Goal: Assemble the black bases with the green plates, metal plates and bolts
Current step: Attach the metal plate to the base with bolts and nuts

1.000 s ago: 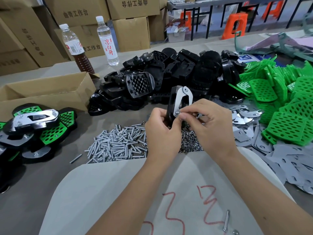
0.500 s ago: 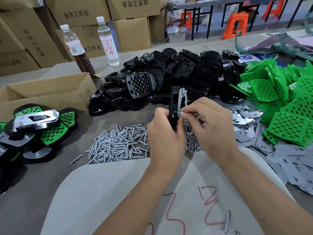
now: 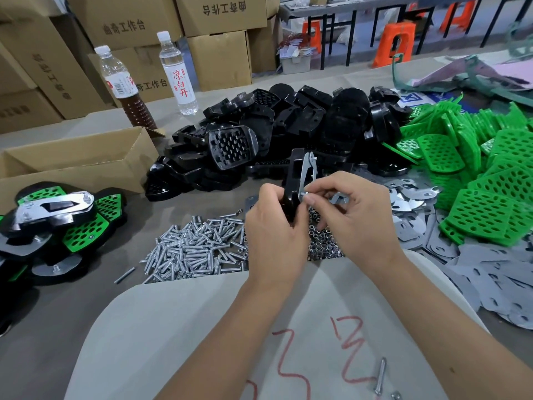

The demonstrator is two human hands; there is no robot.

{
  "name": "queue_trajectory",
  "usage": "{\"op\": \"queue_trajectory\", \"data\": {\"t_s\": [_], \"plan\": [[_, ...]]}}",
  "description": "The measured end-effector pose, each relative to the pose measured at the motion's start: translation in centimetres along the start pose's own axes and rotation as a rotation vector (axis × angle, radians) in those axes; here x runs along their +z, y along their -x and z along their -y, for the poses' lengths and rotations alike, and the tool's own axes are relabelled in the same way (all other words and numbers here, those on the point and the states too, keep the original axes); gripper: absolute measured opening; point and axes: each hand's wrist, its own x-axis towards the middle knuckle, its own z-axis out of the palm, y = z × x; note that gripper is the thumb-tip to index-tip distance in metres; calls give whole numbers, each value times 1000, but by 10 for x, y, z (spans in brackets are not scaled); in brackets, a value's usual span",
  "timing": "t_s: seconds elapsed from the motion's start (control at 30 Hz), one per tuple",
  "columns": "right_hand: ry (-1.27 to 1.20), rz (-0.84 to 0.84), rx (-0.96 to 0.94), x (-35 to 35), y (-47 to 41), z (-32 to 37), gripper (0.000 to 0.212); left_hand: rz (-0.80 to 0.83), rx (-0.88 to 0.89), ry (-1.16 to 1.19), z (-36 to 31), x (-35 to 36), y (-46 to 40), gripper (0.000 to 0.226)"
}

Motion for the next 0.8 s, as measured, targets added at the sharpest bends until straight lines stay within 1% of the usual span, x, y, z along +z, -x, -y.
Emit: {"op": "queue_trajectory", "data": {"t_s": [0.2, 0.4, 0.53, 0.67, 0.7, 0.8], "plan": [[-17, -12, 43, -2, -1, -2, 13, 59, -27, 25, 0, 0, -2, 24], [52, -31, 15, -1, -2, -4, 9, 34, -34, 13, -1, 1, 0, 26], [71, -5, -84, -3, -3, -3, 11, 28, -26, 15, -1, 0, -1, 27], [213, 26, -188, -7, -5, -1, 4, 24, -5, 2, -1, 0, -1, 27], [253, 23, -208, -8, -6, -1, 6, 23, 4, -1, -2, 1, 0, 27], [324, 18, -219, -6, -6, 0, 22, 29, 21, -5, -3, 2, 1, 28]]}}
